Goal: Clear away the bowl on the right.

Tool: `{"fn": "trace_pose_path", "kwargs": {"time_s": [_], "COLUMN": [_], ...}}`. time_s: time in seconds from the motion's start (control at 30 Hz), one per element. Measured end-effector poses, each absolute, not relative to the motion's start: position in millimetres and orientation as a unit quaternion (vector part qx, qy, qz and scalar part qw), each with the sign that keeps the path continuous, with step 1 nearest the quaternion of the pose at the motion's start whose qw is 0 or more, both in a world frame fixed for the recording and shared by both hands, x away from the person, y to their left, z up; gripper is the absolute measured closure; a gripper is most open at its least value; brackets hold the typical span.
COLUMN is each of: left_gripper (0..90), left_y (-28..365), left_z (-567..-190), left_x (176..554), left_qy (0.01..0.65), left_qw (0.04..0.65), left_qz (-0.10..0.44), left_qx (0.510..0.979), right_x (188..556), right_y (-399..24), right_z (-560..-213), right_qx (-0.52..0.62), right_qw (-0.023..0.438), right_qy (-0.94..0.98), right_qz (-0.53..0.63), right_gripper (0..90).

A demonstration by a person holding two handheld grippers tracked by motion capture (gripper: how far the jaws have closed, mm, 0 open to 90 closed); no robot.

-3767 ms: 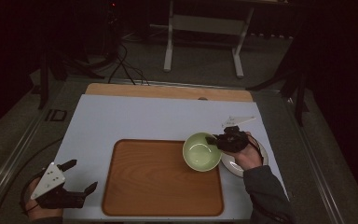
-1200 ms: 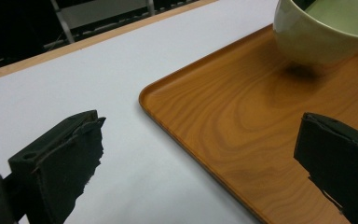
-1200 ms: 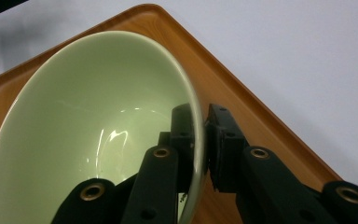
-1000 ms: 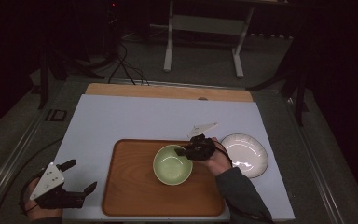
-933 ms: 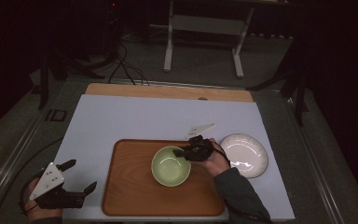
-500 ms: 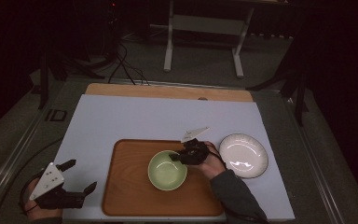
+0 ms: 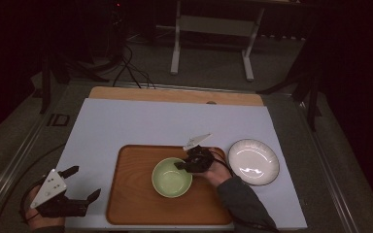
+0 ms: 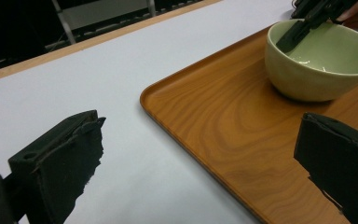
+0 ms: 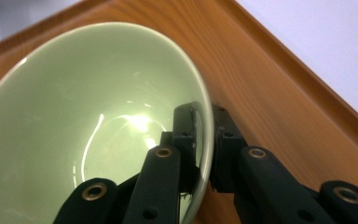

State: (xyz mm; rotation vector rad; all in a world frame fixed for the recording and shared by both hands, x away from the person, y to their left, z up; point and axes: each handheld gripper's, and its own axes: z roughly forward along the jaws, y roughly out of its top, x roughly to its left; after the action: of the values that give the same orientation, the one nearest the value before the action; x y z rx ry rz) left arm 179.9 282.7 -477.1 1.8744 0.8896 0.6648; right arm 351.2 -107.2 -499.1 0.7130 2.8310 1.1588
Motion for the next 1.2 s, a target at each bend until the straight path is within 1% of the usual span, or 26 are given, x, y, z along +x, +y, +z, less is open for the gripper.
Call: {"fn": "trace_pose_path", "kwargs": {"time_s": [0.17,0.2,0.23,0.27,0.3,0.33,0.4,0.43,0.47,0.5,0.63,0.73,0.87,0.97,1.07,1.2], "left_gripper": [1.1,1.1,1.1,1.1,1.1,1.1,1.1,1.1,1.1,1.0,1.1,1.1,1.1,1.1,1.1,1.1], "left_y": [282,282,283,283,282,282,282,282,283,283,283,283,283,283,283,284], "left_z": [-477,-477,-477,-477,-477,-477,-477,-477,-477,-477,-478,-478,-478,-478,-478,-478], "left_x": [180,180,180,180,180,180,180,180,180,180,181,181,181,181,180,180], "left_qy": [0.362,0.363,0.363,0.363,0.363,0.363,0.363,0.363,0.364,0.364,0.365,0.365,0.366,0.368,0.370,0.370], "left_qw": [0.461,0.461,0.461,0.461,0.461,0.461,0.461,0.461,0.460,0.460,0.460,0.460,0.460,0.459,0.461,0.461], "left_qz": [0.270,0.270,0.270,0.270,0.270,0.270,0.270,0.270,0.270,0.270,0.268,0.268,0.267,0.267,0.268,0.268], "left_qx": [0.764,0.764,0.764,0.763,0.763,0.763,0.763,0.763,0.764,0.764,0.764,0.764,0.764,0.764,0.761,0.761], "right_x": [355,355,355,355,355,355,355,355,355,355,353,351,349,348,347,345], "right_y": [-110,-110,-110,-111,-111,-111,-112,-112,-114,-115,-118,-125,-134,-149,-157,-179], "right_z": [-505,-506,-506,-506,-505,-505,-503,-503,-500,-499,-494,-486,-478,-468,-466,-461], "right_qx": [0.237,0.238,0.238,0.238,0.232,0.231,0.230,0.230,0.228,0.227,0.220,0.218,0.220,0.227,0.230,0.238], "right_qw": [-0.007,-0.009,-0.009,-0.011,-0.013,-0.010,-0.007,-0.007,-0.006,-0.007,-0.002,0.012,0.021,0.036,0.043,0.062], "right_qy": [0.897,0.896,0.896,0.895,0.896,0.896,0.897,0.897,0.897,0.898,0.901,0.900,0.894,0.887,0.886,0.878], "right_qz": [0.374,0.375,0.375,0.376,0.380,0.379,0.377,0.377,0.378,0.378,0.374,0.377,0.389,0.399,0.401,0.410], "right_gripper": [81.6,79.3,79.3,75.2,67.6,64.2,58.9,58.9,54.3,52.6,50.3,47.9,46.8,46.9,46.9,46.5]}}
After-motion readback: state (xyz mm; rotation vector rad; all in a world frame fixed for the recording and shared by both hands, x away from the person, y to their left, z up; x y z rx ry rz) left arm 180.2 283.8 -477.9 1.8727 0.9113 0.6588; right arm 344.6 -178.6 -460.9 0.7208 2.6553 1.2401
